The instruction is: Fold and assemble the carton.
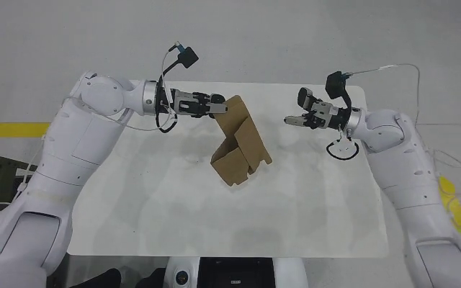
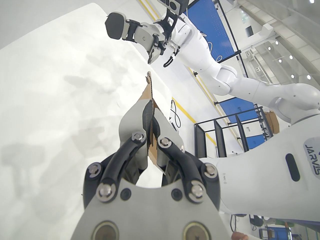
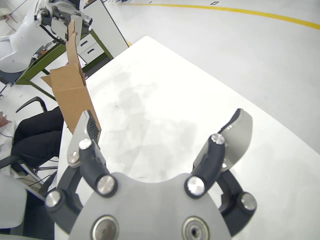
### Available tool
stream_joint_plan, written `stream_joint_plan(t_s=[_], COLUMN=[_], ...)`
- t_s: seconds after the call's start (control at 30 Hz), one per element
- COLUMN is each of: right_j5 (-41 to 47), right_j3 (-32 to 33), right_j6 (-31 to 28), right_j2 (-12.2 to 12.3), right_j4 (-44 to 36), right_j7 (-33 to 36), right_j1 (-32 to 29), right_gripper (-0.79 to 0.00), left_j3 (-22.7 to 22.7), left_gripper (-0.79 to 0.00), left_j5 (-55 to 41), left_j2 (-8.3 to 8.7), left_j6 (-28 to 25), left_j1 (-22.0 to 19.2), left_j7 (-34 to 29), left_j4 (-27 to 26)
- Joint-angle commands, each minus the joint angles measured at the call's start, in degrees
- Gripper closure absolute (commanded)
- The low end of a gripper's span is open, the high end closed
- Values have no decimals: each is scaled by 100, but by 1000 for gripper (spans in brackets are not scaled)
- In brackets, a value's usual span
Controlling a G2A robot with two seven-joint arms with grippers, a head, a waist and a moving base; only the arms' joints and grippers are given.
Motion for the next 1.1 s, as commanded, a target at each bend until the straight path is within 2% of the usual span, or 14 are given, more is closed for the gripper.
stream_joint_plan(t_s=[0.0, 0.17, 0.63, 0.77, 0.83, 0.9, 0.97, 1.07], right_j5=[227, 918, 1861, 2068, 2196, 2287, 2371, 2587], right_j3=[-200, -666, -2265, -2608, -2761, -2895, -3006, -3134], right_j6=[0, 0, 0, 0, 0, 0, 0, 0], right_j2=[-3, 4, 226, 297, 331, 367, 400, 440], right_j4=[-34, -36, -345, -412, -456, -485, -506, -545], right_j7=[233, 967, 973, 973, 973, 973, 973, 973], right_j1=[62, 226, 716, 856, 916, 979, 1036, 1090], right_gripper=[-785, -785, -785, -668, -570, -514, -385, -329], left_j3=[48, 125, 226, 232, 231, 229, 222, 227], left_gripper=[0, 0, 0, 0, 0, 0, 0, 0], left_j5=[-104, -172, -130, -138, -139, -137, -128, -127], left_j2=[-28, -86, -173, -190, -198, -205, -211, -220], left_j6=[-8, -125, -235, -233, -235, -236, -242, -274], left_j1=[-19, -71, -113, -117, -121, -120, -120, -108], left_j7=[-36, -52, -167, -195, -202, -209, -199, -227], left_j4=[49, 110, 256, 309, 321, 331, 336, 314])
